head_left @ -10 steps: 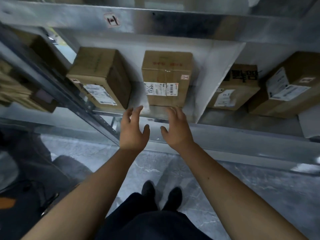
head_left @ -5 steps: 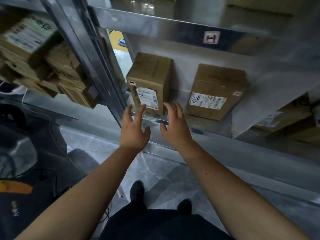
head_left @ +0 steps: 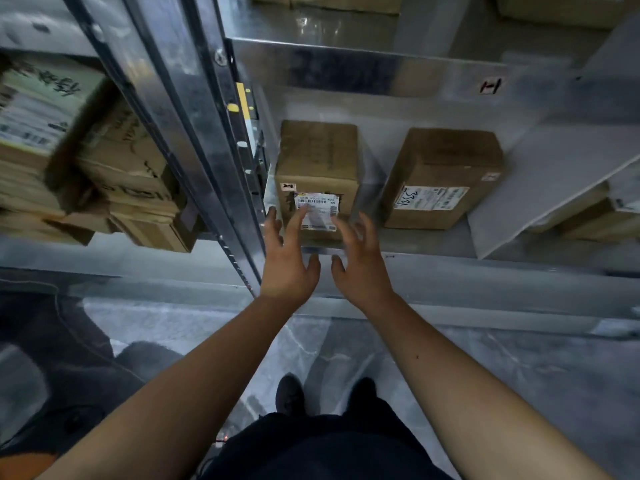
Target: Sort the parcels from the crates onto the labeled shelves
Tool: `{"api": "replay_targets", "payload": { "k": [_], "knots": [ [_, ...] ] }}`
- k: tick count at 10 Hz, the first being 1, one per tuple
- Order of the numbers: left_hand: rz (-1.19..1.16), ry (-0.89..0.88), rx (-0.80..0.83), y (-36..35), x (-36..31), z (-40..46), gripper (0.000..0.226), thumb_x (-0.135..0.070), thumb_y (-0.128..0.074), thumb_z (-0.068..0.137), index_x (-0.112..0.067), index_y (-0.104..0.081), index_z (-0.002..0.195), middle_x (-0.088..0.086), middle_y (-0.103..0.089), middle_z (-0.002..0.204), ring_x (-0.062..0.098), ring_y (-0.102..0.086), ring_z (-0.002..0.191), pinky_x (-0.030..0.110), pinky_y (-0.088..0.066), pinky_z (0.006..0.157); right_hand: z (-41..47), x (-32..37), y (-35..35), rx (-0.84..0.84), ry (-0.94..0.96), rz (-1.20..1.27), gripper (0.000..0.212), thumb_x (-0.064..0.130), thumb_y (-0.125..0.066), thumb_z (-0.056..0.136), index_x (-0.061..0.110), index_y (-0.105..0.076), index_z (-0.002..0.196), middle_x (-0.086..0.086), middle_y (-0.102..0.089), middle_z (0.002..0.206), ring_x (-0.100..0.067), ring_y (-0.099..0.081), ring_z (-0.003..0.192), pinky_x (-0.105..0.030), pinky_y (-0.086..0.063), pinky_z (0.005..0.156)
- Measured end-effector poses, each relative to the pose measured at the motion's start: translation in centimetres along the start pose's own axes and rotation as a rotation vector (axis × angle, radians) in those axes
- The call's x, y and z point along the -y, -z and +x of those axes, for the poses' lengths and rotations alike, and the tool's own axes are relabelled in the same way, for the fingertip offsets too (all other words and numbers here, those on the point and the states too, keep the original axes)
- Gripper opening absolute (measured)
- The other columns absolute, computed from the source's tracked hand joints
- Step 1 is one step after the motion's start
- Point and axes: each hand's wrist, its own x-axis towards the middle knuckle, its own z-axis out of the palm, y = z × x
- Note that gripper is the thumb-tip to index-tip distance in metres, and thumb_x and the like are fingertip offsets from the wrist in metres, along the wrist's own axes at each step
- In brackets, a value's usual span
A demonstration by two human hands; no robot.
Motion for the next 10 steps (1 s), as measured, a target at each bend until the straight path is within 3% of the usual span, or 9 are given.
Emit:
{"api": "replay_targets", "payload": {
  "k": [2, 4, 7, 9, 10],
  "knots": [
    [0.006, 0.022, 0.032, -0.2, 0.2, 0.7, 0.105, -0.011, -0.078, 0.086, -0.049, -0.013, 0.159, -0.001, -0.001, 0.171, 0.034, -0.031, 0.153, 0.041, -0.046, 0.111, 0.3, -0.1, 0.0, 0.042, -0.059, -0.034, 0.082, 0.012, -0.073, 0.091, 0.036, -0.030, 0.157, -0.003, -0.010, 0.170, -0.028, -0.034, 0.151, -0.033, -0.044, 0.111],
    [0.011, -0.008, 0.049, -0.1, 1.1, 1.3, 0.104, -0.013, -0.078, 0.085, -0.045, -0.015, 0.161, 0.005, -0.008, 0.170, 0.034, -0.029, 0.154, 0.052, -0.046, 0.115, 1.3, -0.3, -0.1, 0.044, -0.025, -0.024, 0.084, 0.009, -0.075, 0.086, 0.030, -0.031, 0.155, -0.005, -0.022, 0.166, -0.031, -0.037, 0.148, -0.045, -0.048, 0.113],
    [-0.014, 0.007, 0.033, -0.6, 1.2, 1.9, 0.101, -0.013, -0.077, 0.085, -0.046, -0.017, 0.160, 0.003, -0.013, 0.169, 0.032, -0.031, 0.153, 0.051, -0.046, 0.114, 2.0, -0.5, -0.1, 0.024, 0.005, 0.003, 0.082, 0.005, -0.073, 0.083, 0.025, -0.035, 0.153, -0.006, -0.029, 0.163, -0.032, -0.043, 0.142, -0.048, -0.050, 0.108],
    [-0.004, -0.012, 0.040, -0.2, 1.2, 1.7, 0.102, -0.014, -0.077, 0.085, -0.045, -0.016, 0.160, 0.004, -0.012, 0.169, 0.033, -0.033, 0.152, 0.051, -0.047, 0.113, 1.4, -0.2, 0.3, 0.036, 0.001, -0.017, 0.085, 0.007, -0.074, 0.085, 0.030, -0.031, 0.155, -0.006, -0.021, 0.167, -0.034, -0.040, 0.145, -0.046, -0.051, 0.108],
    [0.010, 0.019, 0.027, -0.5, 1.2, 1.4, 0.100, -0.017, -0.078, 0.086, -0.044, -0.016, 0.160, 0.005, -0.010, 0.170, 0.034, -0.029, 0.154, 0.047, -0.043, 0.117, 0.7, -0.3, 0.6, 0.001, -0.044, -0.047, 0.088, 0.011, -0.076, 0.086, 0.034, -0.027, 0.155, -0.006, -0.016, 0.168, -0.036, -0.043, 0.144, -0.044, -0.056, 0.100]
  ]
}}
